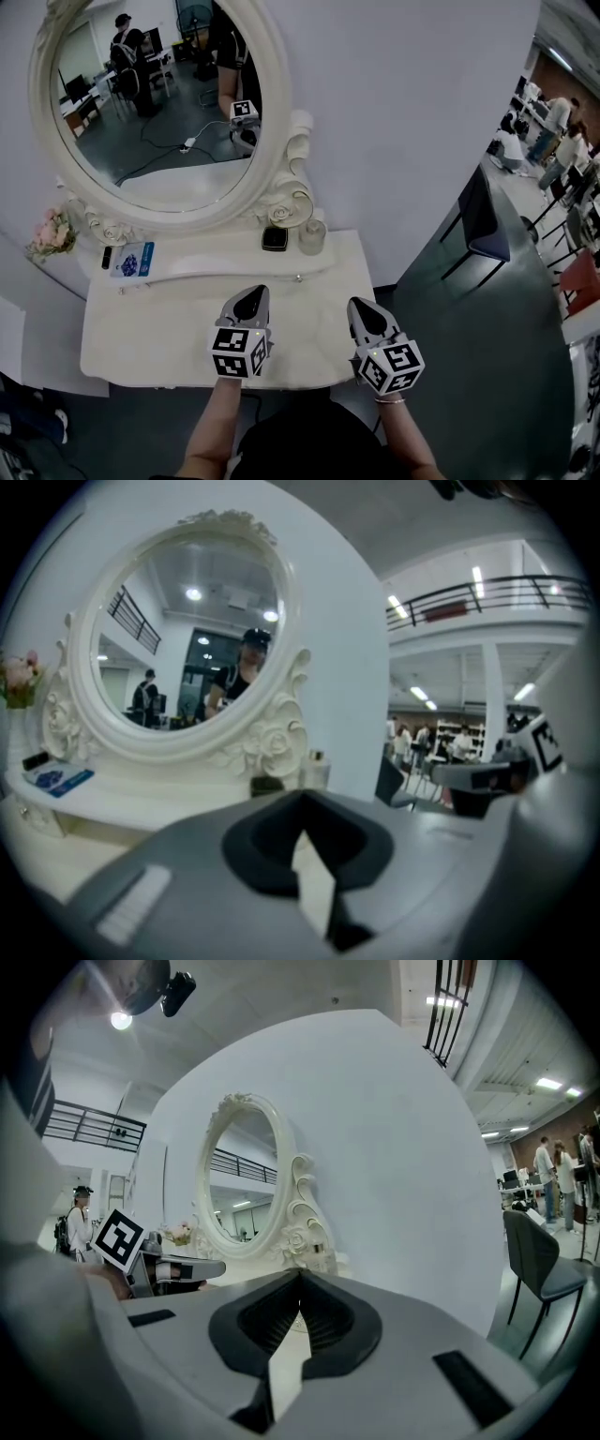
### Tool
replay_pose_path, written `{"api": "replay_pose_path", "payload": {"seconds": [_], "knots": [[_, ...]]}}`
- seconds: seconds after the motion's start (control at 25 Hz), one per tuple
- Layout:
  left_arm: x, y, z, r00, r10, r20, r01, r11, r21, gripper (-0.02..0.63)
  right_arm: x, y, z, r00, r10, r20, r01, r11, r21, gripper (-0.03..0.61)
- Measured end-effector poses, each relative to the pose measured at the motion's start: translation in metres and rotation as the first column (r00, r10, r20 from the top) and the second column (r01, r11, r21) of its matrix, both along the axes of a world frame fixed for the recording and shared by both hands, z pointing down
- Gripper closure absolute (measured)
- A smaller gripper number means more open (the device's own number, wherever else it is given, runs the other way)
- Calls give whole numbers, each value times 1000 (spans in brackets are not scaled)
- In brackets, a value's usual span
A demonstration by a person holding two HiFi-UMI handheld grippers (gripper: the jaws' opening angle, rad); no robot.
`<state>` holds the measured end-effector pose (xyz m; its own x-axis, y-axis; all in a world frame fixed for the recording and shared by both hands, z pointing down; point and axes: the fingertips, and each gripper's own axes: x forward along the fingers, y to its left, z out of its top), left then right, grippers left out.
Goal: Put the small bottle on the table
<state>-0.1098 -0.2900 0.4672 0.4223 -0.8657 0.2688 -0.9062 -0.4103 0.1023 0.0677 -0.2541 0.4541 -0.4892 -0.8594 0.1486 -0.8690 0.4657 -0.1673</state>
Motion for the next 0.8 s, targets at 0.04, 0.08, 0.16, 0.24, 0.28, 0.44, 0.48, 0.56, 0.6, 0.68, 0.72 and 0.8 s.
{"api": "replay_pose_path", "payload": {"seconds": [0.04, 0.08, 0.16, 0.24, 0.28, 0.44, 0.48, 0.56, 0.6, 0.68, 0.72, 0.8], "knots": [[-1, 1, 0, 1000, 0, -1, 0, 1000, -1, 606, 0, 1, -1, 1000, 1, -2, -1, 1000, 4, 574], [-1, 2, 0, 1000, 1, -4, -1, 1000, -1, 606, -1, 2, -2, 1000, 1, -6, -1, 1000, 7, 574], [-2, 4, 0, 1000, 3, -7, -3, 1000, 0, 606, -2, 4, -2, 1000, 0, -14, 0, 1000, 11, 574], [-2, 6, 0, 1000, 4, -8, -4, 1000, 1, 606, -2, 6, -2, 1000, -2, -19, 2, 1000, 12, 574], [-2, 7, 0, 1000, 4, -10, -4, 1000, 1, 606, -2, 7, -2, 1000, -3, -20, 3, 1000, 12, 575], [-2, 8, -2, 1000, 8, -13, -8, 1000, 5, 606, -2, 9, -4, 1000, -3, -23, 3, 1000, 16, 575], [-2, 8, -3, 1000, 9, -12, -9, 1000, 6, 606, -2, 9, -5, 1000, -2, -24, 3, 1000, 17, 575], [-3, 8, -4, 1000, 9, -10, -9, 1000, 7, 606, -3, 9, -6, 1000, -3, -27, 3, 1000, 19, 574], [-3, 8, -4, 1000, 8, -9, -8, 1000, 7, 606, -3, 9, -6, 1000, -3, -27, 3, 1000, 18, 574], [-5, 8, -5, 1000, 4, -9, -4, 1000, 9, 606, -3, 10, -6, 1000, -2, -27, 3, 1000, 18, 574], [-6, 7, -5, 1000, 3, -10, -3, 1000, 10, 606, -3, 10, -5, 1000, -1, -27, 2, 1000, 18, 574], [-6, 7, -4, 1000, 6, -10, -6, 1000, 8, 606, -2, 10, -5, 1000, 4, -28, -3, 1000, 19, 575]]}}
